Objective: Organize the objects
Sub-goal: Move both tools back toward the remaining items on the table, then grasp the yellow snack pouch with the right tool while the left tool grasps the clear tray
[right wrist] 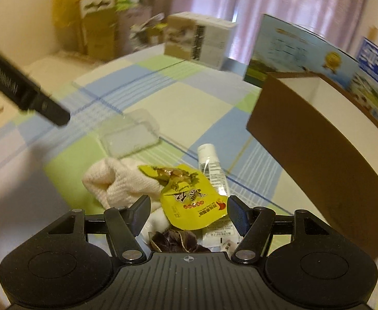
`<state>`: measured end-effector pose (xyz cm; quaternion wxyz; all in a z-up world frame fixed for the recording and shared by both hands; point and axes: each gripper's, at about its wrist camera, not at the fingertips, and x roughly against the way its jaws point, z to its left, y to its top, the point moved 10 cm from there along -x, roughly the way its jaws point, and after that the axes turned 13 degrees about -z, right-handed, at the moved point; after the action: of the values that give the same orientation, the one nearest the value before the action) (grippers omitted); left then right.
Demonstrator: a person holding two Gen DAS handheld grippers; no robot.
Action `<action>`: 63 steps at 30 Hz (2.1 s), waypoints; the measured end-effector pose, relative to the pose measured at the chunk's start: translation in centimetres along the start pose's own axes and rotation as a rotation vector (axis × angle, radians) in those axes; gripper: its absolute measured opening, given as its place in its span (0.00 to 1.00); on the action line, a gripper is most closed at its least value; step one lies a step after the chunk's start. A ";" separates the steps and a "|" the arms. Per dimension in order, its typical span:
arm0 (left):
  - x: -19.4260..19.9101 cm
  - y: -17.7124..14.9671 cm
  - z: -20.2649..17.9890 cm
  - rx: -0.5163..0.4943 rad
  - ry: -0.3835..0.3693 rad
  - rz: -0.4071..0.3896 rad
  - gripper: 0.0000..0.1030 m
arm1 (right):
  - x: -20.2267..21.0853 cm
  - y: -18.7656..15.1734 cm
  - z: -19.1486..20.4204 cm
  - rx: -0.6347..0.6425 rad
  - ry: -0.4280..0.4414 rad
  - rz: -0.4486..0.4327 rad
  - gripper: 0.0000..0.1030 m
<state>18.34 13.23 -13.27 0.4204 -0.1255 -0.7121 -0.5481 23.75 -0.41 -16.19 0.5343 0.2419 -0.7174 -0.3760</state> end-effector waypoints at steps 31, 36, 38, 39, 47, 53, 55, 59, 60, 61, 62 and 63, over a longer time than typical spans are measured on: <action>-3.5 -0.8 0.7 0.014 -0.003 0.074 0.98 | -5.0 -0.9 -0.3 0.038 0.149 0.091 0.27; -3.9 -0.8 0.2 0.001 -0.015 0.070 0.98 | -3.2 0.3 -2.2 -0.169 0.153 0.079 0.19; -4.3 -0.7 -0.1 -0.009 -0.021 0.069 0.98 | -2.7 0.6 -3.2 -0.258 0.148 0.077 0.19; -4.5 -0.6 -0.2 -0.014 -0.021 0.068 0.98 | -2.4 0.6 -3.6 -0.299 0.141 0.074 0.18; -6.7 0.3 -1.3 -0.081 -0.033 0.063 0.95 | -0.5 0.8 -6.9 -0.502 0.073 0.050 0.18; -9.1 0.7 -2.7 -0.154 -0.049 0.069 0.94 | 1.2 0.8 -9.3 -0.591 -0.001 0.023 0.18; -10.0 0.7 -3.1 -0.178 -0.056 0.074 0.93 | 2.0 0.7 -10.3 -0.617 -0.030 0.016 0.18; -11.3 0.7 -3.4 -0.202 -0.055 0.078 0.87 | 3.7 0.2 -12.2 -0.647 -0.089 0.005 0.18; -11.5 0.8 -3.5 -0.202 -0.057 0.077 0.86 | 4.1 0.0 -12.6 -0.656 -0.103 0.001 0.18; -11.7 0.8 -3.6 -0.204 -0.059 0.074 0.85 | 4.4 -0.1 -12.9 -0.662 -0.113 -0.001 0.18; -11.8 0.8 -3.6 -0.207 -0.059 0.073 0.84 | 4.8 -0.3 -13.2 -0.669 -0.126 -0.004 0.18; -11.9 0.8 -3.6 -0.211 -0.058 0.072 0.81 | 5.2 -0.5 -13.6 -0.677 -0.139 -0.008 0.18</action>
<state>27.85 13.66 -21.32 0.4036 -0.2105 -0.6574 -0.6006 34.97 -8.41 -11.54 0.5328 0.0276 -0.5857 -0.6102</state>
